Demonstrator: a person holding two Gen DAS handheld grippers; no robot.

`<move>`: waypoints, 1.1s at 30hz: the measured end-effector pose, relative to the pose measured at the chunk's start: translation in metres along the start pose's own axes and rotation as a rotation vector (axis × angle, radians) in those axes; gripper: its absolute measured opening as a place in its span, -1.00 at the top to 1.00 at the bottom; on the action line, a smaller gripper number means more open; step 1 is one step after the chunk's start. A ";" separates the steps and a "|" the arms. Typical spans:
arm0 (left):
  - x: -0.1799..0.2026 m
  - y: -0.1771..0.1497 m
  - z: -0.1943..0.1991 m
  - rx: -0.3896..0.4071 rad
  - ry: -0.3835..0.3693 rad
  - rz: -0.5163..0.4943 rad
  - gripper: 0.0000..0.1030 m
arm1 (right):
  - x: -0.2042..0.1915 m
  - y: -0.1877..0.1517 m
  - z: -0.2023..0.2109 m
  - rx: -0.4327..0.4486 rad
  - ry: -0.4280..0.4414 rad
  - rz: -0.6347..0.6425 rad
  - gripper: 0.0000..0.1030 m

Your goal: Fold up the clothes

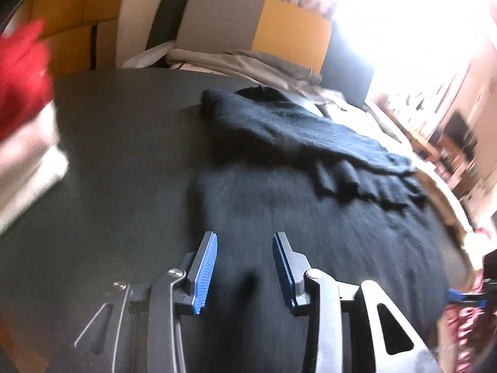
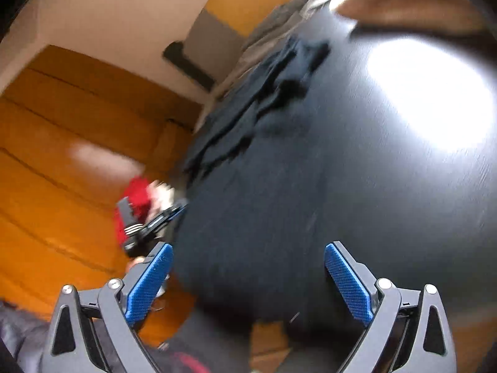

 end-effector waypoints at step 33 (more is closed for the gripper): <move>0.052 -0.090 0.041 -0.169 -0.181 -0.163 0.26 | -0.010 -0.065 -0.027 -0.098 -0.046 0.140 -0.45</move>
Point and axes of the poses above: each gripper's, at about its wrist camera, not at the fingertips, and z roughly against the way its jaws point, x to its right, y to its top, the point moved 10 cm from there along -z, roughly the way its jaws point, and after that the axes turned 5 degrees about y, right-handed, at the moved point
